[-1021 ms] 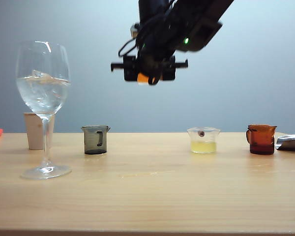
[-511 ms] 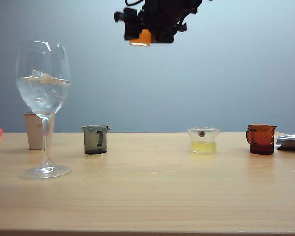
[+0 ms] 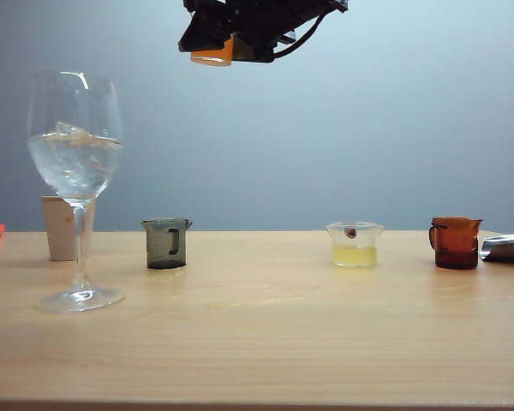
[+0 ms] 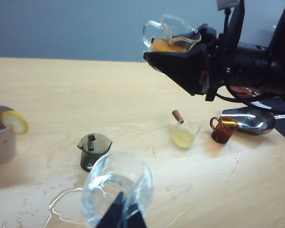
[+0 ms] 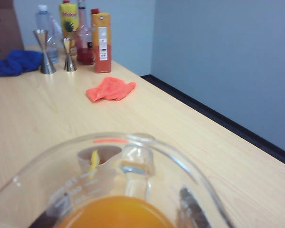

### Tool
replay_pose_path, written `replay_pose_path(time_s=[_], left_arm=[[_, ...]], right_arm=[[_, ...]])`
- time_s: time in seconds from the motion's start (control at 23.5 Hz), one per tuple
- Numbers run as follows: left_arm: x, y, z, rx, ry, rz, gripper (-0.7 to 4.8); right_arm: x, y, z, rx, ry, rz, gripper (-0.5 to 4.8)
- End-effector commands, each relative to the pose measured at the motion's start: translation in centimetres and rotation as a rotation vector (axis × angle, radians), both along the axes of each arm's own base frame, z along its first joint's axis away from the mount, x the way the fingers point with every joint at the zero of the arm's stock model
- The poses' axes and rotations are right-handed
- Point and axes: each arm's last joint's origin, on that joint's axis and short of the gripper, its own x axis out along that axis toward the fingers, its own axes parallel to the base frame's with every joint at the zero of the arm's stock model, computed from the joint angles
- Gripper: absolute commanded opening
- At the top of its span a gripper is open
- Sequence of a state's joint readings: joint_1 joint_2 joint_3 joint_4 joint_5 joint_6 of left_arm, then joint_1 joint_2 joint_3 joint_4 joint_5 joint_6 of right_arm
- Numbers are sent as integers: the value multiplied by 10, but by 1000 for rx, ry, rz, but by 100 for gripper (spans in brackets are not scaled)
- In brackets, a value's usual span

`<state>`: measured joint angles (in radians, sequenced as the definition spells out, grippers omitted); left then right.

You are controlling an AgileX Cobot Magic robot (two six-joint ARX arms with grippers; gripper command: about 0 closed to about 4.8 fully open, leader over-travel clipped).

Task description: Pick up the second measuring cup from the left, pour the orange juice inside into the goblet, and finally put the measuring cup back in its original place.

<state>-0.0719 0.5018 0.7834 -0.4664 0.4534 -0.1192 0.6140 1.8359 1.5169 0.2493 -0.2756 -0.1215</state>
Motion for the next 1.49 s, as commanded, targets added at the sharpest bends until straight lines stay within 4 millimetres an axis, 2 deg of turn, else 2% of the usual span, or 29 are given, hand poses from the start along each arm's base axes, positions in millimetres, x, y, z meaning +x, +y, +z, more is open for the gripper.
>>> replay_pose_path(time_s=[0.04, 0.51, 1.19, 1.49], left_arm=[[3, 0, -2, 14, 23, -6, -6], [7, 0, -7, 43, 60, 3, -6], [7, 0, -8, 44, 70, 2, -6], [7, 0, -8, 43, 71, 2, -6]], right_arm=[[-14, 12, 11, -44, -102, 60, -5], [-40, 38, 6, -185, -191, 140, -5], [-58, 56, 4, -286, -286, 167, -5], [-57, 59, 0, -317, -331, 164, -5]])
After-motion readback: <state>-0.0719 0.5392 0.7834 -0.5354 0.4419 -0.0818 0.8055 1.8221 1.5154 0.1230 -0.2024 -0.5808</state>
